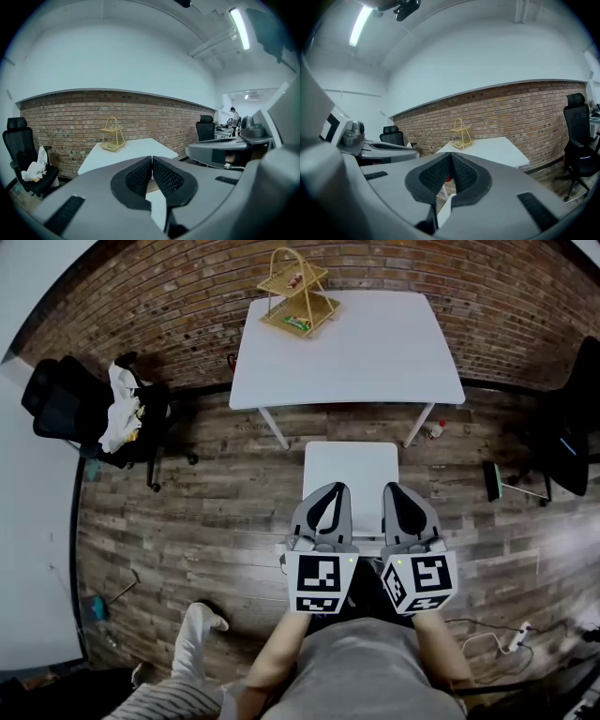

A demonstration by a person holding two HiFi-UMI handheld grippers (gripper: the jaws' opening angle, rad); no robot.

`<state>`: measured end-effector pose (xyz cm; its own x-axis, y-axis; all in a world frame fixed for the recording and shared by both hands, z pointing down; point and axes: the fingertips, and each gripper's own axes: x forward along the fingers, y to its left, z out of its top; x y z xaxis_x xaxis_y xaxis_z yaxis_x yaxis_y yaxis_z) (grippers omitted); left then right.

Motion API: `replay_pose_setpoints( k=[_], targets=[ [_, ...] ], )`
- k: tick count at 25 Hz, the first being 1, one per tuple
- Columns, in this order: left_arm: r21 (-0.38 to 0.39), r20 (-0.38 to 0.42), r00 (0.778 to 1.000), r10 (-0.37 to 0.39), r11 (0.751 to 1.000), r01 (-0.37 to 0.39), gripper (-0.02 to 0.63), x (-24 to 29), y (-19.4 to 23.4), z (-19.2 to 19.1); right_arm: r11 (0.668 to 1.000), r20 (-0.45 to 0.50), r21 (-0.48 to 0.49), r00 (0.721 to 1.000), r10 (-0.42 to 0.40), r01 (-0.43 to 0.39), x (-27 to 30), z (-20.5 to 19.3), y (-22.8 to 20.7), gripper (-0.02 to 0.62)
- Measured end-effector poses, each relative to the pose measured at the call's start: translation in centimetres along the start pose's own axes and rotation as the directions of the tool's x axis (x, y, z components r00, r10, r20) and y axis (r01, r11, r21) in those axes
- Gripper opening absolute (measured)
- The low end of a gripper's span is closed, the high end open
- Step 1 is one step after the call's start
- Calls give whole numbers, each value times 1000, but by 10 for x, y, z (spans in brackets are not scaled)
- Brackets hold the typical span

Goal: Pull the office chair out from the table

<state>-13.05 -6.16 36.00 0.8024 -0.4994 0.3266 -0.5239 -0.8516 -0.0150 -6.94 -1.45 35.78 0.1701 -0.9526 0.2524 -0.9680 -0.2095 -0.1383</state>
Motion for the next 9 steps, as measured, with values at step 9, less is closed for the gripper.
replay_pose_setpoints(
  k=[9],
  targets=[
    [8, -5, 1000, 1, 1000, -1, 15, 0, -5, 0, 1000, 1, 24, 1000, -6, 6, -4, 1, -5, 14]
  ],
)
